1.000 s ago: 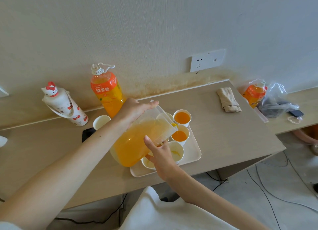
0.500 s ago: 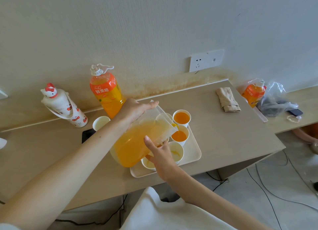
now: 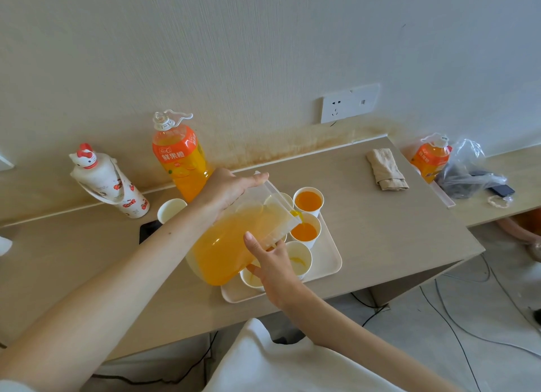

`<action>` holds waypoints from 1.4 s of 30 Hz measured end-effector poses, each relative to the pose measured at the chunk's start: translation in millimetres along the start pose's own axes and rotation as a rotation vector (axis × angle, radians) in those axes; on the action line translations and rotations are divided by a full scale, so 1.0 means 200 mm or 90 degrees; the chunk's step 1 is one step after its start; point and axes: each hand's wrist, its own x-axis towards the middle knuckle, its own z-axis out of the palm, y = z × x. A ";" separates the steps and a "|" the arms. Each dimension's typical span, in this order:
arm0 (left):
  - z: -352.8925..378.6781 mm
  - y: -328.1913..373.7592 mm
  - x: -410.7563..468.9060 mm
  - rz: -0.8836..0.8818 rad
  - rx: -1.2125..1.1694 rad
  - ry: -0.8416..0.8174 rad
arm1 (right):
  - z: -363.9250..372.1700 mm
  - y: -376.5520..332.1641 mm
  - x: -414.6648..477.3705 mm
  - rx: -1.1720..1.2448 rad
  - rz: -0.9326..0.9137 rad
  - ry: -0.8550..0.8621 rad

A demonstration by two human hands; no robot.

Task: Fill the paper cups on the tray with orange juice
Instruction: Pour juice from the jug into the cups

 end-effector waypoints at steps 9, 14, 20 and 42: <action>0.00 0.00 0.02 0.007 -0.005 -0.010 | 0.01 -0.03 0.00 0.000 -0.001 0.006; 0.00 0.00 0.02 0.008 -0.008 -0.010 | 0.01 -0.02 0.00 0.002 0.002 0.007; 0.00 0.00 0.03 0.009 -0.005 -0.011 | 0.01 -0.02 0.01 0.006 0.007 0.011; 0.00 -0.01 0.04 0.005 0.004 -0.007 | 0.01 -0.01 0.01 0.000 0.005 0.017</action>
